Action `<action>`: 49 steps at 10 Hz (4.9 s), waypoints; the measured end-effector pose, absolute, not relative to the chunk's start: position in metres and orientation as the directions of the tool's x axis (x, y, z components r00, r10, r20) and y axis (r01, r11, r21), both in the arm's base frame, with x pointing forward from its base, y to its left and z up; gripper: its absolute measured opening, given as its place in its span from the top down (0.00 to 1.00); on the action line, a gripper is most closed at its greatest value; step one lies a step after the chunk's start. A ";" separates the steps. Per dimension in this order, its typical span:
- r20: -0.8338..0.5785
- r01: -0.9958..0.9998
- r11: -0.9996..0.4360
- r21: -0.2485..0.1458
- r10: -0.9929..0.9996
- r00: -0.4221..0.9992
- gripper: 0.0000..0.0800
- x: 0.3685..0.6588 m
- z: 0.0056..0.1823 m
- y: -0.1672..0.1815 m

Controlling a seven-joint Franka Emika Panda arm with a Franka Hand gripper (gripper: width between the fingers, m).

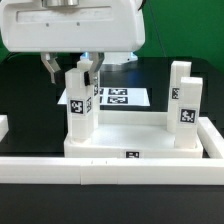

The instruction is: Assemble desk

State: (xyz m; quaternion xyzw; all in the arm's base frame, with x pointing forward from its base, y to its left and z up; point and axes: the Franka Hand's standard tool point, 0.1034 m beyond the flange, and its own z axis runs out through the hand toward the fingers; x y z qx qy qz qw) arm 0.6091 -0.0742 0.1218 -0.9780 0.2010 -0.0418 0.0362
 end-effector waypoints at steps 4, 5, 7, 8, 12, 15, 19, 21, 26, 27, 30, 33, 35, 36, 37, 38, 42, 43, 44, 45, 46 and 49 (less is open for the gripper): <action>0.065 -0.409 -0.908 -0.089 -0.415 0.908 0.64 0.609 0.122 -0.074; 0.062 -0.440 -0.893 -0.093 -0.446 0.893 0.64 0.609 0.122 -0.074; 0.043 -0.592 -0.799 -0.108 -0.599 0.800 0.64 0.609 0.122 -0.074; 0.025 -0.699 -0.706 -0.116 -0.705 0.708 0.64 0.609 0.121 -0.075; -0.049 -0.965 -0.230 -0.124 -0.970 0.237 0.64 0.605 0.119 -0.070; -0.092 -0.995 -0.003 -0.103 -0.996 0.012 0.64 0.604 0.119 -0.065; -0.097 -0.994 0.051 -0.098 -0.994 -0.041 0.58 0.604 0.118 -0.064; -0.082 -0.993 -0.056 -0.103 -0.995 0.065 0.38 0.605 0.117 -0.062; -0.033 -0.888 -0.443 -0.126 -0.892 0.450 0.19 0.606 0.117 -0.055; -0.022 -0.846 -0.517 -0.128 -0.851 0.524 0.19 0.606 0.117 -0.054; 0.028 -0.579 -0.811 -0.082 -0.583 0.812 0.19 0.608 0.115 -0.044; 0.046 -0.307 -0.950 -0.047 -0.310 0.950 0.19 0.611 0.114 -0.041; 0.054 -0.109 -0.994 -0.025 -0.110 0.992 0.19 0.611 0.113 -0.044; 0.059 -0.091 -0.996 -0.024 -0.092 0.994 0.19 0.612 0.113 -0.042; 0.061 -0.051 -0.999 -0.017 -0.052 0.997 0.36 0.612 0.113 -0.042; 0.061 -0.054 -0.998 -0.017 -0.055 0.997 0.36 0.612 0.113 -0.043; 0.061 -0.055 -0.998 -0.015 -0.056 0.997 0.64 0.612 0.113 -0.044; 0.061 -0.060 -0.998 -0.016 -0.061 0.996 0.64 0.612 0.113 -0.044; 0.061 -0.086 -0.996 -0.017 -0.087 0.994 0.64 0.612 0.113 -0.045; 0.060 -0.141 -0.990 -0.023 -0.142 0.988 0.64 0.612 0.113 -0.045; 0.059 -0.280 -0.959 -0.032 -0.282 0.958 0.64 0.612 0.113 -0.046; 0.057 -0.607 -0.793 -0.053 -0.609 0.791 0.64 0.612 0.112 -0.047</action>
Offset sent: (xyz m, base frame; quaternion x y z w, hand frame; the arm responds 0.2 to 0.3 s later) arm 0.0000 0.0000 0.0000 0.0000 0.0000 0.0000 1.0000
